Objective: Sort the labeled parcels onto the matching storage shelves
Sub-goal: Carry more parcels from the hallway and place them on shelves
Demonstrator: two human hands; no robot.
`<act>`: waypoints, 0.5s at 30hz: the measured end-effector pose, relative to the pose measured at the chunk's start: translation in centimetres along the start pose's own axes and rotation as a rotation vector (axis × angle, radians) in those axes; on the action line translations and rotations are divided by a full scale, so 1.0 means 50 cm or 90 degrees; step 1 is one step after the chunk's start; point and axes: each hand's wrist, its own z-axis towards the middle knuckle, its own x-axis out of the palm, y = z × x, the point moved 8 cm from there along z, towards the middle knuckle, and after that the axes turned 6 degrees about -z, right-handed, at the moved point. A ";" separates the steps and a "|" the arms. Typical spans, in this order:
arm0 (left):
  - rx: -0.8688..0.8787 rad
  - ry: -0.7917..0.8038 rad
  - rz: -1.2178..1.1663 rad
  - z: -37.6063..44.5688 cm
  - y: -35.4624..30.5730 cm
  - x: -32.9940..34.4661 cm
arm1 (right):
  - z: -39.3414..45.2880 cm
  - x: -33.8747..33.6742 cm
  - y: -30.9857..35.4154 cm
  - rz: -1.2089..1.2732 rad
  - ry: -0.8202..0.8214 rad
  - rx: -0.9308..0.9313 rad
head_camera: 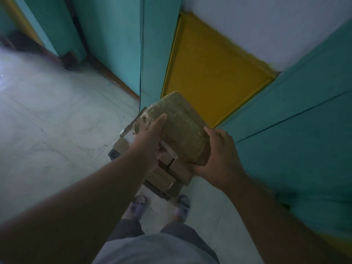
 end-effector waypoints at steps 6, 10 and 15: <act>0.001 0.177 0.061 -0.105 -0.047 0.078 | -0.092 -0.105 -0.020 0.539 0.007 0.134; 0.010 0.200 0.164 -0.154 -0.027 0.106 | -0.155 -0.125 -0.019 0.954 0.064 0.108; -0.005 0.164 0.222 0.001 0.091 0.066 | -0.251 -0.114 -0.049 1.096 0.194 0.064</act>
